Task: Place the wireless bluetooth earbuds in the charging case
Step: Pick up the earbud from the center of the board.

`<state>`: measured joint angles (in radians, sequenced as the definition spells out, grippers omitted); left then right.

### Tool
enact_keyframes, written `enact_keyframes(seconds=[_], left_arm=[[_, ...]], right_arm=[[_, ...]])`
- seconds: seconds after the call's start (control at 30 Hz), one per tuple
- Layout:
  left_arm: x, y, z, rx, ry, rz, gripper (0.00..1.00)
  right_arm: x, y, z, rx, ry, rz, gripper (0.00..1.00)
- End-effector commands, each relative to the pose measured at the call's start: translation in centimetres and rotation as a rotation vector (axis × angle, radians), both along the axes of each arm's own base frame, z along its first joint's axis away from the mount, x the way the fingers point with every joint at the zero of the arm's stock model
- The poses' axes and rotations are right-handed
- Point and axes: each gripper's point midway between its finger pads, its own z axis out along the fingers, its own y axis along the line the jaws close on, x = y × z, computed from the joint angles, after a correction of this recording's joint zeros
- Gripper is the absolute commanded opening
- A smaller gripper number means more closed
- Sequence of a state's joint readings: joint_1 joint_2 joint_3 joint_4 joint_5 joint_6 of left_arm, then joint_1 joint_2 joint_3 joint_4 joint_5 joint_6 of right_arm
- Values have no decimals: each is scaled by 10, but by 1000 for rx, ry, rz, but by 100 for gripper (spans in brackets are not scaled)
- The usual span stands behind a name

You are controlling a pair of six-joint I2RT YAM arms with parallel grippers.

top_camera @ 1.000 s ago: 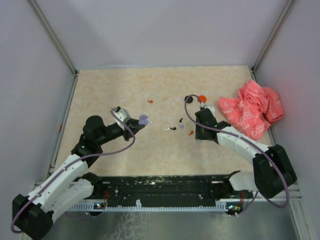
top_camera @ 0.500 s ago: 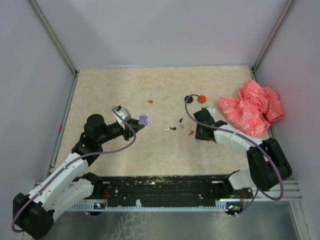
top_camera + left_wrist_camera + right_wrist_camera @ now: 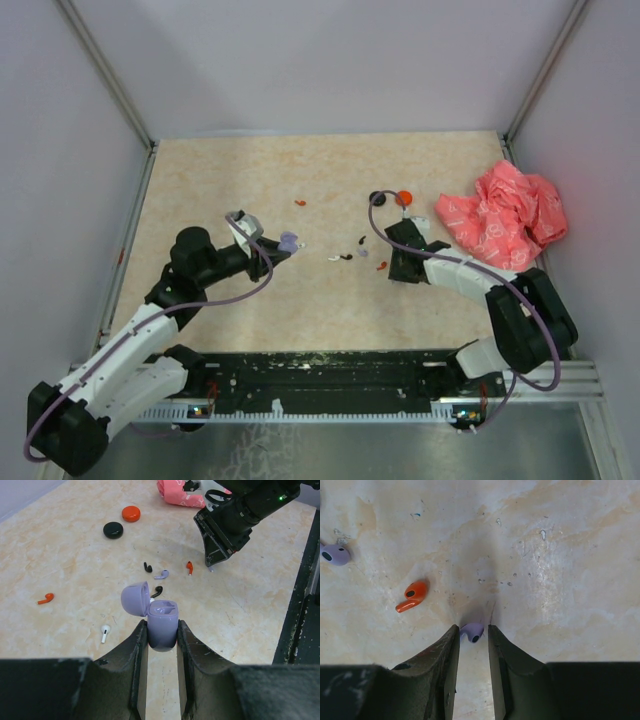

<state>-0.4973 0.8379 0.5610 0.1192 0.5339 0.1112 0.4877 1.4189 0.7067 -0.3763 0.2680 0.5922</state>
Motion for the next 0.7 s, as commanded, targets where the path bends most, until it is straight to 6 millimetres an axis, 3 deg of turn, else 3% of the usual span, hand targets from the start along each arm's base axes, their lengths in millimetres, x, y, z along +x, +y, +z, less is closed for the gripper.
enact_keyframes(seconds=[0.0, 0.33, 0.67], left_arm=[[3, -1, 15, -25, -18, 4, 0], [5, 0, 12, -19, 1, 12, 0], [3, -1, 11, -28, 12, -1, 0]], right_arm=[[8, 5, 1, 29, -25, -10, 29], [9, 10, -5, 39, -5, 7, 27], [6, 18, -3, 69, 4, 60, 18]])
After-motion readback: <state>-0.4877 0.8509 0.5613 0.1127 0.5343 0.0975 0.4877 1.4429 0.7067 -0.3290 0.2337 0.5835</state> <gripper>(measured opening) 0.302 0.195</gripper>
